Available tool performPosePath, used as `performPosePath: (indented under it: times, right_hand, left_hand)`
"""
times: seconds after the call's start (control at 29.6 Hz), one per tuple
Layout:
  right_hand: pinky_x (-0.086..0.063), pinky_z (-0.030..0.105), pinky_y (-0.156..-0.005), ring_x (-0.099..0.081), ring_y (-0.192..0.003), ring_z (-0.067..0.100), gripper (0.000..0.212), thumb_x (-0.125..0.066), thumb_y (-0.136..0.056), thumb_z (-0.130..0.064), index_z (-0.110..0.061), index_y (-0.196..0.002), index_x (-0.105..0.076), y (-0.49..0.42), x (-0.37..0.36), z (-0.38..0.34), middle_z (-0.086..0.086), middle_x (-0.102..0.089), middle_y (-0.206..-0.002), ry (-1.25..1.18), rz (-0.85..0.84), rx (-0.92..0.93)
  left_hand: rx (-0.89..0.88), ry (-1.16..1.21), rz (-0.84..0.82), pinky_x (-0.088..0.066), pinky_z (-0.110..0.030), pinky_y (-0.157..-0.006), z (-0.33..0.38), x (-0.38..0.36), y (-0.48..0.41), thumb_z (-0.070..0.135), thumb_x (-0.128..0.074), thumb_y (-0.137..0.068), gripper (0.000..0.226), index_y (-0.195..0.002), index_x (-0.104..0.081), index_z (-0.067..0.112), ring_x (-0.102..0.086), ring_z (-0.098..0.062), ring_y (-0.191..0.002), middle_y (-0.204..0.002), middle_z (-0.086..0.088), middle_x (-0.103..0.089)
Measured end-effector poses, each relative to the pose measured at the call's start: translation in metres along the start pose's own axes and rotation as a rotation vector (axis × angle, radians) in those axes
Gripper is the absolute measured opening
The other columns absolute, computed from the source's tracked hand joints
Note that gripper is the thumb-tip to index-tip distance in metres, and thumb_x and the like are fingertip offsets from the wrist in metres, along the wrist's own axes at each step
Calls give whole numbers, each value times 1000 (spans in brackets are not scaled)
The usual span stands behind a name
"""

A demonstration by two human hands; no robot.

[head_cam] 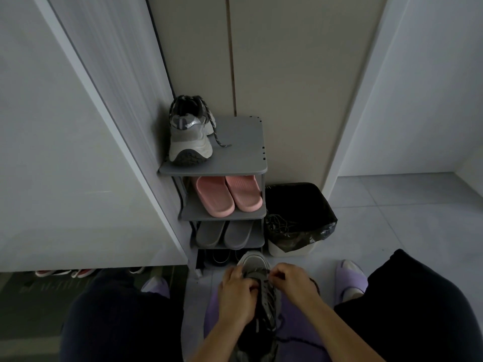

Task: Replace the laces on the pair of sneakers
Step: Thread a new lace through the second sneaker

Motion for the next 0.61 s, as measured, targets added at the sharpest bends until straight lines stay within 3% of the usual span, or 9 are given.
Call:
performPosePath:
  times: [0.14, 0.24, 0.27, 0.37, 0.51, 0.61]
  right_hand:
    - [-48, 27, -79, -62, -94, 23, 19, -49, -89, -14, -15, -88, -68, -9, -7, -12, 6, -65, -102, 201, -102, -2]
    - [-44, 8, -65, -61, -78, 15, 12, -59, -88, -11, -17, -79, -64, -7, -7, 1, -3, -63, -79, -60, 26, -44]
    - [-43, 5, -62, -58, -71, 8, 19, -61, -86, -9, -22, -72, -60, -3, -6, 4, -8, -60, -73, -146, 71, -65]
    - [-41, 5, -61, -53, -68, -1, 33, -59, -87, -9, -33, -66, -52, -1, -22, 3, -14, -56, -70, -145, 17, -51]
    - [-40, 5, -58, -48, -67, -3, 20, -55, -89, -12, -24, -74, -52, -5, -14, 8, -16, -51, -71, -132, 38, -87]
    - [-40, 4, -58, -47, -66, -5, 28, -58, -88, -15, -30, -68, -48, -3, -12, 8, -18, -50, -70, -99, 50, -96]
  left_hand:
    - [50, -14, -25, -23, -24, -113, -5, -17, -13, 16, -53, -88, 26, -106, -70, 24, -28, -17, -134, -147, 3, -34]
    - [88, -17, 47, -26, -19, -108, -4, -9, -18, 19, -54, -89, 24, -108, -68, 22, -30, -16, -132, -145, 3, -33]
    - [88, -35, 66, -27, -18, -106, -3, -8, -20, 20, -54, -89, 23, -108, -67, 22, -31, -16, -131, -145, 3, -34]
    - [96, -101, 85, -30, -18, -104, -5, -9, -21, 18, -51, -90, 22, -104, -68, 21, -31, -15, -131, -145, 3, -34]
    - [91, -115, 133, -33, -19, -102, 4, -5, -19, 15, -49, -89, 23, -102, -69, 18, -34, -16, -128, -144, 3, -36]
    - [74, -163, 144, -35, -22, -102, 3, -7, -20, 18, -49, -89, 25, -104, -69, 20, -35, -18, -126, -143, 4, -37]
Point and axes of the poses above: each hand's wrist, its own y-axis away from the middle knuckle, its own x-axis out of the back of the hand, z = x × y, the point moved 9 cm from there along -y, towards the middle knuckle
